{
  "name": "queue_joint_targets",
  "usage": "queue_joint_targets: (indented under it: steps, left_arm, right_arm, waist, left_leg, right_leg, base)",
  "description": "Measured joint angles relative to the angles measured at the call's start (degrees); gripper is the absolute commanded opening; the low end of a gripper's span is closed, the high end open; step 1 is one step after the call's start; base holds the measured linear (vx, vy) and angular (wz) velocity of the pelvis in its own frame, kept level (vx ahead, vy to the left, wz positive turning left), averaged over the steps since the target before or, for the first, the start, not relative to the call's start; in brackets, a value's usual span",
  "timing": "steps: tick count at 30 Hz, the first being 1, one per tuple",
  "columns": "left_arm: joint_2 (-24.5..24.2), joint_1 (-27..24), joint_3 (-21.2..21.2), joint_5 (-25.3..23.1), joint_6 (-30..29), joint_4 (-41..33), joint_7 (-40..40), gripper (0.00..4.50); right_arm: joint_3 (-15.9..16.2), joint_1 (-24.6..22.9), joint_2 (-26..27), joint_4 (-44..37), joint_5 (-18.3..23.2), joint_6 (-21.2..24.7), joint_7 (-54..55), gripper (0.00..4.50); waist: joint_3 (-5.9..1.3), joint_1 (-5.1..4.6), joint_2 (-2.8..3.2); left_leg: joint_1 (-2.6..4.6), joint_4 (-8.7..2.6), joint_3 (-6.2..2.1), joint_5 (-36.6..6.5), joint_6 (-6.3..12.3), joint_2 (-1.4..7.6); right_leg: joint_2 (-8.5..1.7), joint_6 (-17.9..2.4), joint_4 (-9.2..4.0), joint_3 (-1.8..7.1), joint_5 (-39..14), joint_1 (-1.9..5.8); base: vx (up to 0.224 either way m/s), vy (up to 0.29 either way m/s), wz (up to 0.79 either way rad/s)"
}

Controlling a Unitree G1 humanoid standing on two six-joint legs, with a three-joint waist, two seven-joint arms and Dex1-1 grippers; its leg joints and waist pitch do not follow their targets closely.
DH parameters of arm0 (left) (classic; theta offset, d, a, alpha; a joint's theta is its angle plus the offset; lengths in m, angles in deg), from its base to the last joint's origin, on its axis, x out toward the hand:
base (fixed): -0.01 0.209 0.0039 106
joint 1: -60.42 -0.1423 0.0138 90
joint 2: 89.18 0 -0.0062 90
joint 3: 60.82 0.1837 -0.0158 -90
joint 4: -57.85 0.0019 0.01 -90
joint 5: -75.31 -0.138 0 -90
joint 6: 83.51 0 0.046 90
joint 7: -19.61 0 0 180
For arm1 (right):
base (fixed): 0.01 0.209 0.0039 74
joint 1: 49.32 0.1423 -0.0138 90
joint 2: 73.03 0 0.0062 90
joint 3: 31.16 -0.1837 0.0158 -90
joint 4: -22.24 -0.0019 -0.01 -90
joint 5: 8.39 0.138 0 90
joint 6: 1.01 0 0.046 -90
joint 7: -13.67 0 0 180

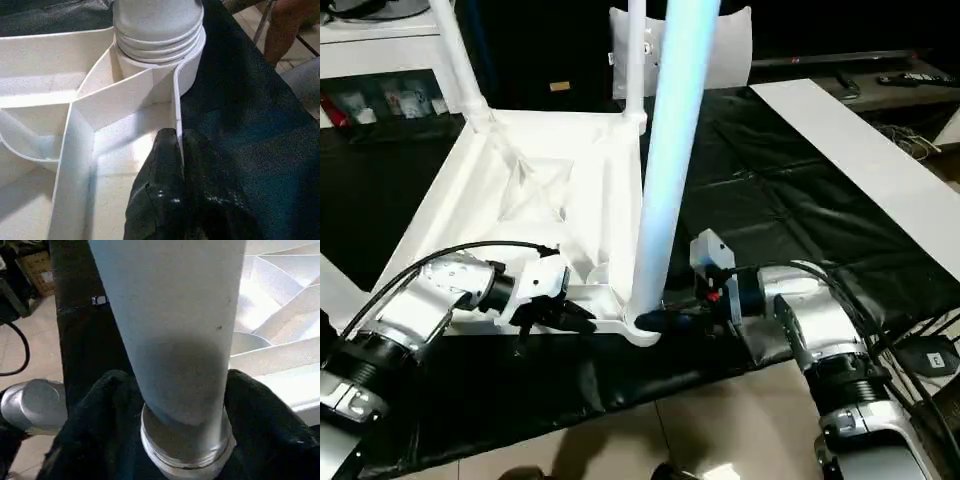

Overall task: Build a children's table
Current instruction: Rotate leg to tighten

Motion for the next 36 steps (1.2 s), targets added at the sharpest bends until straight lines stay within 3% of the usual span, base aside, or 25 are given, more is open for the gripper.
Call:
queue_joint_targets:
  steps: [8, 14, 18, 20, 22, 23, 25, 26, 27, 28, 29, 30, 33, 34, 36]
  left_arm:
    - [0.0, 0.2, 0.0, 0.0, 0.7, 0.5, 0.9, 0.0]
    - [0.8, 0.2, -0.2, 0.1, 0.0, 0.7, 0.6, 0.0]
    - [2.8, 0.2, -1.3, -0.1, -5.1, 0.6, -3.2, 0.0]
    - [3.7, 0.3, -2.1, -0.4, -7.5, 0.6, -6.5, 0.0]
    - [5.9, 0.3, -3.8, -1.5, -11.2, 0.7, -12.0, 0.0]
    - [7.2, 0.4, -4.6, -2.0, -12.8, 0.7, -14.8, 0.0]
    - [9.7, 0.6, -5.6, -2.3, -15.7, 0.7, -19.7, 0.0]
    - [10.8, 0.6, -6.1, -2.4, -16.9, 0.7, -21.7, 0.0]
    - [12.2, 0.6, -6.5, -2.5, -18.4, 0.7, -24.4, 0.0]
    - [13.3, 0.6, -6.9, -2.8, -19.7, 0.7, -26.9, 0.0]
    - [14.3, 0.7, -7.5, -3.2, -20.5, 0.7, -29.0, 0.0]
    - [15.3, 0.9, -8.2, -3.3, -21.3, 0.7, -31.6, 0.0]
    - [18.0, 1.8, -8.8, -4.5, -22.9, 0.7, -36.8, 0.0]
    - [18.4, 1.9, -8.9, -4.6, -23.2, 0.7, -37.6, 0.0]
    - [18.6, 1.9, -9.2, -4.6, -23.7, 0.5, -37.8, 0.0]
  right_arm:
    - [-0.1, 0.1, -0.1, 0.1, 0.1, 1.2, -0.7, 2.11]
    - [-0.3, -0.1, -0.2, -0.3, 0.1, 1.8, -0.6, 1.99]
    - [-1.8, -2.4, 1.3, -3.8, -0.1, 5.7, 5.9, 1.98]
    - [-2.8, -2.5, 2.8, -4.2, -0.9, 6.8, 10.7, 1.98]
    - [-4.9, -2.4, 6.2, -4.2, -2.5, 8.2, 19.2, 1.98]
    - [-5.9, -2.2, 8.0, -4.1, -3.3, 8.9, 23.5, 1.97]
    - [-7.2, -1.2, 10.7, -3.5, -4.7, 10.2, 30.7, 1.96]
    - [-7.5, -0.6, 11.7, -3.3, -5.3, 10.9, 33.5, 1.96]
    - [-8.1, 0.0, 13.1, -2.8, -5.8, 11.8, 37.2, 1.96]
    - [-8.9, 0.8, 14.9, -1.8, -5.9, 12.8, 40.6, 1.95]
    - [-9.4, 1.8, 16.5, -1.1, -6.6, 13.4, 43.7, 1.95]
    - [-10.0, 3.2, 18.3, -0.4, -7.0, 14.2, 47.6, 1.95]
    - [-11.5, 5.2, 21.3, 1.4, -7.8, 13.7, 54.9, 1.95]
    - [-11.5, 5.3, 21.7, 1.6, -8.1, 13.3, 55.9, 2.3]
    - [-11.5, 5.3, 22.4, 2.0, -8.7, 12.2, 56.9, 2.69]
  waist:
    - [0.0, 0.58, 0.0]
    - [0.0, 1.02, 0.0]
    - [0.0, 0.9, 0.01]
    - [0.0, 0.28, 0.0]
    - [0.01, -1.21, 0.0]
    - [0.01, -1.99, 0.08]
    - [0.03, -3.7, 0.57]
    - [0.04, -4.32, 0.62]
    - [0.09, -5.03, 0.51]
    - [0.23, -5.44, 0.11]
    - [0.28, -5.77, 0.02]
    - [0.26, -5.87, 0.08]
    - [0.07, -6.31, 0.43]
    - [0.07, -6.42, 0.49]
    - [0.07, -6.75, 0.49]
  left_leg:
    - [0.01, -0.01, 0.02, 0.0, 0.0, 0.01]
    - [0.02, -0.02, 0.04, 0.0, 0.0, 0.02]
    - [0.42, -0.01, 0.1, 0.0, -0.04, 0.02]
    - [0.56, -0.02, 0.12, 0.0, -0.21, 0.02]
    - [0.7, -0.01, 0.11, -0.1, -0.42, 0.06]
    - [0.68, 0.0, 0.08, -0.1, -0.42, 0.12]
    - [0.54, -0.02, -0.15, -0.1, -0.42, 1.05]
    - [0.47, 0.07, -0.24, -0.1, -0.42, 1.29]
    - [0.66, 0.43, -0.19, -0.1, -0.43, 1.28]
    - [1.33, 0.44, 0.04, -0.3, -0.54, 0.82]
    - [1.64, 0.5, 0.15, -0.3, -0.6, 0.44]
    - [1.47, 0.33, 0.29, -0.4, -0.53, -0.07]
    - [0.35, -0.02, -0.4, -0.3, -0.5, 0.49]
    - [0.35, -0.08, -0.49, -0.3, -0.48, 0.94]
    - [0.49, 0.01, -0.27, -0.3, -0.5, 0.84]
  right_leg:
    - [0.0, 0.0, 0.0, 0.0, 0.0, 0.0]
    - [0.0, 0.0, 0.0, 0.01, 0.0, 0.0]
    - [0.0, 0.0, -0.02, 0.01, 0.0, 0.31]
    - [0.0, 0.0, -0.11, -0.05, 0.0, 0.44]
    - [0.02, 0.1, -0.42, -0.25, 0.0, 0.67]
    - [0.05, 0.2, -0.83, -0.55, 0.1, 0.84]
    - [0.15, 0.5, -2.45, -1.91, 0.3, 1.5]
    - [0.18, 0.6, -2.37, -1.92, 0.3, 1.56]
    - [0.19, 0.8, -1.39, -1.23, 0.1, 1.49]
    - [0.17, 0.7, -0.61, -0.27, 0.2, 1.48]
    - [0.06, 0.6, -0.32, -0.22, 0.1, 1.36]
    - [-0.23, 0.5, -0.36, -0.76, 0.0, 1.02]
    - [-0.11, 0.7, -1.99, -2.29, 0.2, 0.94]
    - [0.01, 0.8, -2.18, -2.25, 0.2, 1.0]
    - [0.01, 0.7, -1.95, -1.75, 0.2, 1.03]
  base:
    - [0.0, 0.0, 0.0]
    - [0.0, 0.0, 0.0]
    - [0.0, 0.0, 0.0]
    - [0.0, 0.0, 0.0]
    - [0.0, 0.0, 0.0]
    - [0.0, 0.0, 0.0]
    - [0.0, 0.0, 0.0]
    - [0.0, 0.0, 0.0]
    - [0.0, 0.0, 0.0]
    - [0.0, 0.0, 0.0]
    - [0.0, 0.0, 0.0]
    - [0.0, 0.0, 0.0]
    - [0.0, 0.0, 0.0]
    - [0.0, 0.0, 0.0]
    - [0.0, 0.0, 0.0]
